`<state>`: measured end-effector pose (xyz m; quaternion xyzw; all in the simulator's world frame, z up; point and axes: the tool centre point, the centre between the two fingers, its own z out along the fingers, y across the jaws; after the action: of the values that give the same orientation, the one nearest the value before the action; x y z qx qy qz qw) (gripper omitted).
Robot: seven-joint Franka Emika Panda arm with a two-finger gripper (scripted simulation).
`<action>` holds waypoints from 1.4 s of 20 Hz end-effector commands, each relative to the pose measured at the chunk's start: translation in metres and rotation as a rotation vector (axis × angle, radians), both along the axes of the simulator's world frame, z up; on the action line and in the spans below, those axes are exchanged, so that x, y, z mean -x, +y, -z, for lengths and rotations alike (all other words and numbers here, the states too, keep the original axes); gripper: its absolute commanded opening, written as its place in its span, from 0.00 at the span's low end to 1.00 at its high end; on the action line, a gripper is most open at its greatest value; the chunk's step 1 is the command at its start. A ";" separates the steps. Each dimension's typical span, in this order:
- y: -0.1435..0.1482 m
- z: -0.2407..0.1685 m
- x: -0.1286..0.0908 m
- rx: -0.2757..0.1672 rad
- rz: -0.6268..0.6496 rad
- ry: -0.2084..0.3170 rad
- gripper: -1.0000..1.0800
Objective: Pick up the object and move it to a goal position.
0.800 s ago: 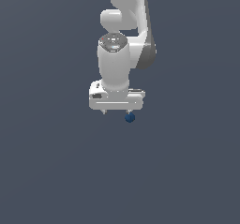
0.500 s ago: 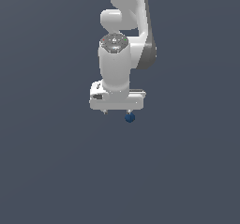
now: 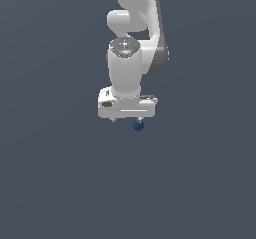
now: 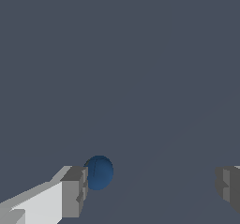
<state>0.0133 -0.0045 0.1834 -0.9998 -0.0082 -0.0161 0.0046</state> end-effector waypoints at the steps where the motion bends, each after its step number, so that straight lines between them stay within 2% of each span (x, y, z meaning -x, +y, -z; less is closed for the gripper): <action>1: 0.001 0.003 0.002 0.001 -0.005 0.001 0.96; 8: 0.017 0.030 0.017 0.006 -0.061 0.009 0.96; 20: 0.056 0.094 0.066 0.013 -0.213 0.028 0.96; 28: 0.060 0.102 0.073 0.013 -0.231 0.031 0.96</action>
<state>-0.0600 0.0558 0.0817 -0.9923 -0.1235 0.0005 0.0001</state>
